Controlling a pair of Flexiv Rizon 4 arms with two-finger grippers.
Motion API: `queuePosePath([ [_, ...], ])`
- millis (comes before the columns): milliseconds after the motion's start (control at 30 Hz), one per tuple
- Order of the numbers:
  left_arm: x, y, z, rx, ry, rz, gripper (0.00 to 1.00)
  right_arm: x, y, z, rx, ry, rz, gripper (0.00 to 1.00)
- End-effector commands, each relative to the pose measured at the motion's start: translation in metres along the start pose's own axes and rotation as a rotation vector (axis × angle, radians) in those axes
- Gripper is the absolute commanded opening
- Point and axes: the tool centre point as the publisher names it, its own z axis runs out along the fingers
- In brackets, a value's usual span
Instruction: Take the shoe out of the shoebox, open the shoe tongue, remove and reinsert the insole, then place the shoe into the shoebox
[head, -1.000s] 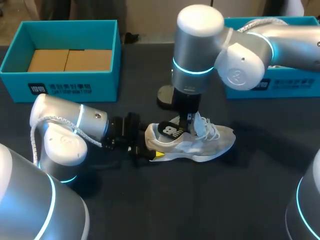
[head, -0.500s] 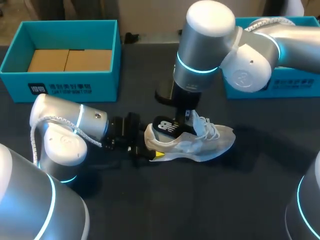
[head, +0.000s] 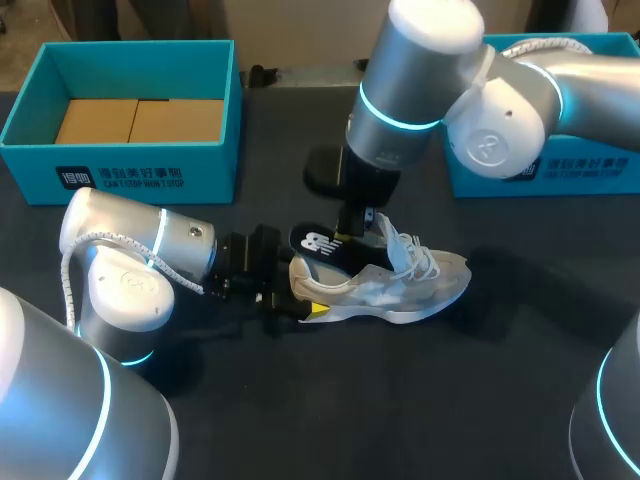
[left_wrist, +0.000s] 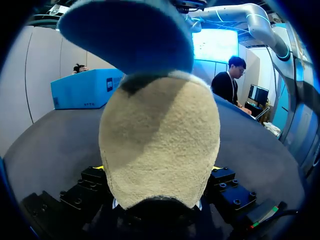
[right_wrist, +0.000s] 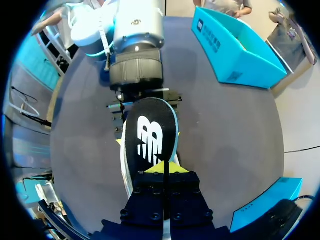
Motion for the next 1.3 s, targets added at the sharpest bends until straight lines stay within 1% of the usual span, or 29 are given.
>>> queuePosePath([
  [33,0.001,0.002,0.003,-0.003,0.001,-0.001,0.00,-0.002,-0.001,-0.005,-0.003,0.000,-0.008,0.00],
  [167,0.001,0.002,0.003,-0.003,0.001,-0.001,0.00,-0.004,0.003,-0.006,-0.004,-0.001,-0.013,0.00],
  [233,0.001,0.002,0.003,-0.003,0.001,-0.001,0.00,-0.003,0.007,-0.005,-0.019,0.000,-0.007,0.00],
  [300,0.001,0.002,0.003,-0.003,0.001,-0.001,0.00,-0.001,0.010,-0.004,-0.035,0.010,-0.004,0.00],
  [467,0.001,0.002,0.003,-0.003,0.001,-0.001,0.00,0.004,0.020,0.000,-0.036,0.016,-0.008,0.00],
  [667,0.001,0.002,0.003,-0.003,0.001,-0.001,0.00,0.003,0.021,0.000,-0.021,0.018,0.020,0.00],
  [700,0.001,0.002,0.003,-0.003,0.001,-0.001,0.00,0.003,0.021,-0.001,-0.021,0.021,0.019,0.20],
  [767,0.001,0.002,0.003,-0.003,0.001,-0.001,0.00,0.002,0.020,-0.003,-0.025,0.020,0.049,1.00],
  [867,0.001,0.002,0.003,-0.003,0.001,-0.001,0.00,0.002,0.020,-0.006,-0.025,0.026,0.049,1.00],
  [1000,0.001,0.002,0.003,-0.003,0.001,-0.001,0.00,0.002,0.020,-0.012,-0.030,0.063,0.049,1.00],
  [1133,0.001,0.002,0.003,-0.003,0.001,-0.001,0.00,0.002,0.017,-0.019,-0.048,0.163,0.063,1.00],
  [1200,0.001,0.002,0.003,-0.003,0.001,-0.001,0.00,0.001,0.016,-0.023,-0.035,0.205,0.080,1.00],
  [1300,0.001,0.002,0.003,-0.003,0.001,-0.001,0.00,0.000,0.015,-0.024,-0.025,0.208,0.088,1.00],
])
